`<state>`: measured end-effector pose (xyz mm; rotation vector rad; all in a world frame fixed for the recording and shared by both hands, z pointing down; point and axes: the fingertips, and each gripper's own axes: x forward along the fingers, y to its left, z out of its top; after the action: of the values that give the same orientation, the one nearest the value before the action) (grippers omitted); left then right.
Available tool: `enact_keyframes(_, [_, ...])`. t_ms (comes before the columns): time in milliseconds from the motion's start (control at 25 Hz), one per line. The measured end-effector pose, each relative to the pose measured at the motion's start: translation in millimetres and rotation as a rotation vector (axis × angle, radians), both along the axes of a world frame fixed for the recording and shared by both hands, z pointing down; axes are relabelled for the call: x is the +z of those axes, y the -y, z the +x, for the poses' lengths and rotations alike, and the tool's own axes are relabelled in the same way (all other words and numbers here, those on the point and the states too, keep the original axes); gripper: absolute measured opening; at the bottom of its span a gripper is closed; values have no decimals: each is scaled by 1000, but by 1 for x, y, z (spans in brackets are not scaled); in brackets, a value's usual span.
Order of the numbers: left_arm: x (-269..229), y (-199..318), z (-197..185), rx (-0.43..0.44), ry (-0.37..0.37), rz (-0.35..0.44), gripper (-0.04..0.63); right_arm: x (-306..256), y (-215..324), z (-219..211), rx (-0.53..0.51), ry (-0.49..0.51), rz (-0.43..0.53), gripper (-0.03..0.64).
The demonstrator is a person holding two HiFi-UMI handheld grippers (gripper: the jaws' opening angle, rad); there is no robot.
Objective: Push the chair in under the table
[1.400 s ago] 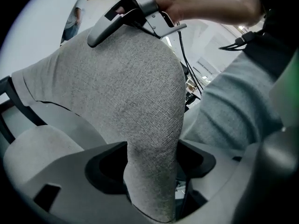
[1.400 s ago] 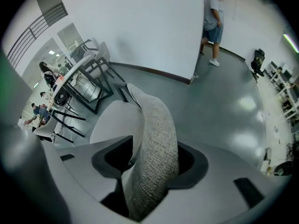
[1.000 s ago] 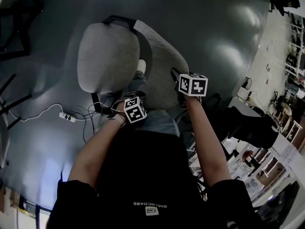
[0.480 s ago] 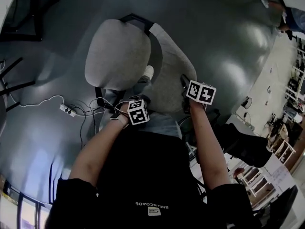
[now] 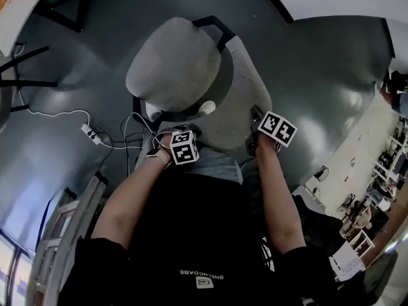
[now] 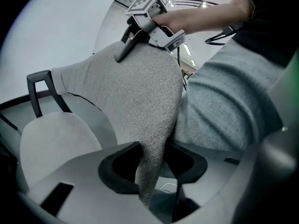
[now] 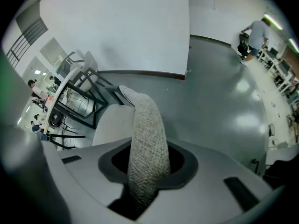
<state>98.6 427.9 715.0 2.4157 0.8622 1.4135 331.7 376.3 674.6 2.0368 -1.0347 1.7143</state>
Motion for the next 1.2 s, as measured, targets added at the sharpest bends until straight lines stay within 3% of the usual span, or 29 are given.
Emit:
enact_keyframes(160, [-3, 15, -9, -3, -23, 83, 153, -1, 12, -5, 95, 52, 17, 106])
enact_keyframes(320, [-2, 31, -18, -55, -25, 155, 135, -5, 30, -13, 105, 54, 12, 104])
enact_keyframes(680, [-11, 64, -45, -184, -7, 207, 127, -9, 51, -38, 137, 81, 19, 103])
enact_keyframes(1200, [-8, 130, -106, -284, 1, 273, 124, -5, 98, -96, 173, 97, 0, 104])
